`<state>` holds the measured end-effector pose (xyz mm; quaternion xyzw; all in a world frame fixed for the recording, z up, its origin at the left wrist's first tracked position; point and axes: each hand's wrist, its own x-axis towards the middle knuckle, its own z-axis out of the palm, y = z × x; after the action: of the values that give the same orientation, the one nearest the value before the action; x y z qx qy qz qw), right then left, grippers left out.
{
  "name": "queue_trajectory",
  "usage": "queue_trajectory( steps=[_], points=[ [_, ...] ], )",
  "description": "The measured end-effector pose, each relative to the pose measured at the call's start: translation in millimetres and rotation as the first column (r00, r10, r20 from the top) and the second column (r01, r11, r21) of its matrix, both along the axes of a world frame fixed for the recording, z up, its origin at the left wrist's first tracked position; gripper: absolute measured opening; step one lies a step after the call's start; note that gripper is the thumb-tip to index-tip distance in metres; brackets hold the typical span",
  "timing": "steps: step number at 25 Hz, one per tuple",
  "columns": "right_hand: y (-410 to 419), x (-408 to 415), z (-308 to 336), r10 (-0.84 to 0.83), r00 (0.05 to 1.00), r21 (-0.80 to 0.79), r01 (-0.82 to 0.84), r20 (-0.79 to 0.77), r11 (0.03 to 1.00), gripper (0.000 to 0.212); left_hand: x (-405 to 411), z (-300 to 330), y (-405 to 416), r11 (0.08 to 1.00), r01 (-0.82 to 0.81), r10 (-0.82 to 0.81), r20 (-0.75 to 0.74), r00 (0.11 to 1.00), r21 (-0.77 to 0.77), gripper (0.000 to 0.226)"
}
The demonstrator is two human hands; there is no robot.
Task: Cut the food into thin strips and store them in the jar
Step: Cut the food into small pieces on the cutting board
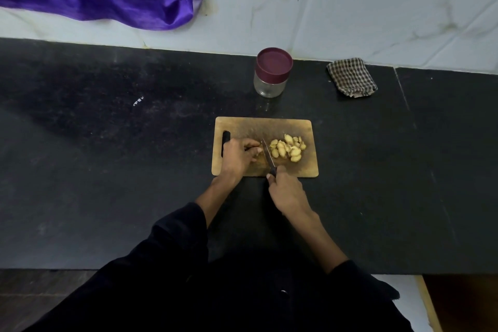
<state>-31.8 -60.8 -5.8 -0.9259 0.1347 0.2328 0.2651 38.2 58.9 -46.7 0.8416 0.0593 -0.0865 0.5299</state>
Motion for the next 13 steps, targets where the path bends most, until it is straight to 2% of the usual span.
queue_trajectory(
  steps=[13],
  points=[
    [9.5,9.2,-7.7,0.008,1.000,-0.064,-0.010,-0.024,0.998,0.021,1.3,0.5,0.0,0.999,0.032,-0.032,-0.002,0.999,0.027,0.020]
  ],
)
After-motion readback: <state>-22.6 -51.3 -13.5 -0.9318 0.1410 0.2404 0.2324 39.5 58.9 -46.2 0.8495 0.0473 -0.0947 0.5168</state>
